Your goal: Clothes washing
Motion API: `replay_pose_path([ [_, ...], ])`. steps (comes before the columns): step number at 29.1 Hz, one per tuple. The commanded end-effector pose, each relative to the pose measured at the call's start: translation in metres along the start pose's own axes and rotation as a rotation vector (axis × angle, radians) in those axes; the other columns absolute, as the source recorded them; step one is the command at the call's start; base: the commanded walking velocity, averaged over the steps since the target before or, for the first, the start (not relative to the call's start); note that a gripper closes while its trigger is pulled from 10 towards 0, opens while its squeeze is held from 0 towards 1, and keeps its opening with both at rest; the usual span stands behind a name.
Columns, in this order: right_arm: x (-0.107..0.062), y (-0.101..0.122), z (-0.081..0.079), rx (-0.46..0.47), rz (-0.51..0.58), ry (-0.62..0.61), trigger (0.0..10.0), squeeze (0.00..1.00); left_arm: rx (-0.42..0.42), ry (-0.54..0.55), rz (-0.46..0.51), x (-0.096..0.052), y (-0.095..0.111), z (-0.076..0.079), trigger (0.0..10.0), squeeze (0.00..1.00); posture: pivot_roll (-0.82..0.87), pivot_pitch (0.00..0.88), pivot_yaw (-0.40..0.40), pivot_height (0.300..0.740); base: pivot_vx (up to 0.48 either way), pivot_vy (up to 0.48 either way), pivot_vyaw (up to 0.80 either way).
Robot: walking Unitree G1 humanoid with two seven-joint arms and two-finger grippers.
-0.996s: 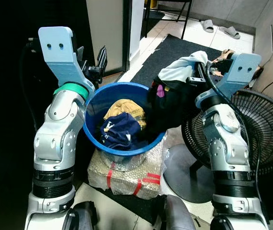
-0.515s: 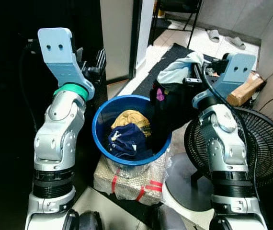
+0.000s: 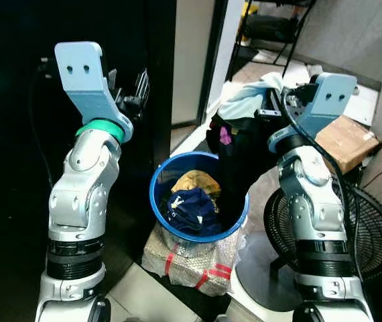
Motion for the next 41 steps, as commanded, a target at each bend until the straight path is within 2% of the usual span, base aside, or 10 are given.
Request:
replay_pose_path([
  [1,0.000,0.005,0.004,0.007,0.015,-0.011,10.0,0.00,0.009,-0.001,-0.015,-0.001,-0.006,0.001,10.0,0.00,0.05,0.007,-0.018,0.740,0.000,0.000,0.00],
  [12,0.000,0.003,0.006,-0.024,0.011,-0.032,10.0,0.00,0.013,0.002,-0.029,-0.001,-0.012,0.000,10.0,0.00,0.05,0.008,-0.018,0.740,0.000,0.000,0.00],
  [14,-0.001,0.001,0.003,-0.030,0.010,-0.026,10.0,0.00,0.015,0.002,-0.035,-0.002,-0.014,0.000,10.0,0.00,0.05,0.009,-0.019,0.740,0.000,0.000,0.00],
  [19,-0.004,-0.002,-0.010,-0.029,0.010,-0.001,10.0,0.00,0.025,-0.071,-0.032,-0.005,-0.013,0.011,10.0,0.00,0.05,0.011,-0.017,0.740,0.000,0.000,-0.80],
  [25,-0.003,-0.001,-0.012,-0.031,0.015,0.003,10.0,0.00,0.030,-0.110,-0.018,-0.006,-0.009,0.018,10.0,0.00,0.05,0.011,-0.015,0.740,0.000,0.000,-0.80],
  [41,-0.003,0.001,-0.013,-0.025,0.024,0.000,10.0,0.00,0.036,-0.124,-0.012,-0.005,-0.006,0.019,10.0,0.00,0.06,0.013,-0.010,0.740,0.000,0.000,-0.80],
])
Point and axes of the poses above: a point about 5 cm out from each wrist's last joint towards the gripper, its own x axis pointing out of the wrist towards the gripper, its own y axis along the axis of the wrist's last joint, z = x × y, the point moved 6 cm from there along x, pointing out of the wrist towards the gripper, and after that the axes turned 5 degrees about -x, right-handed, at the moved point
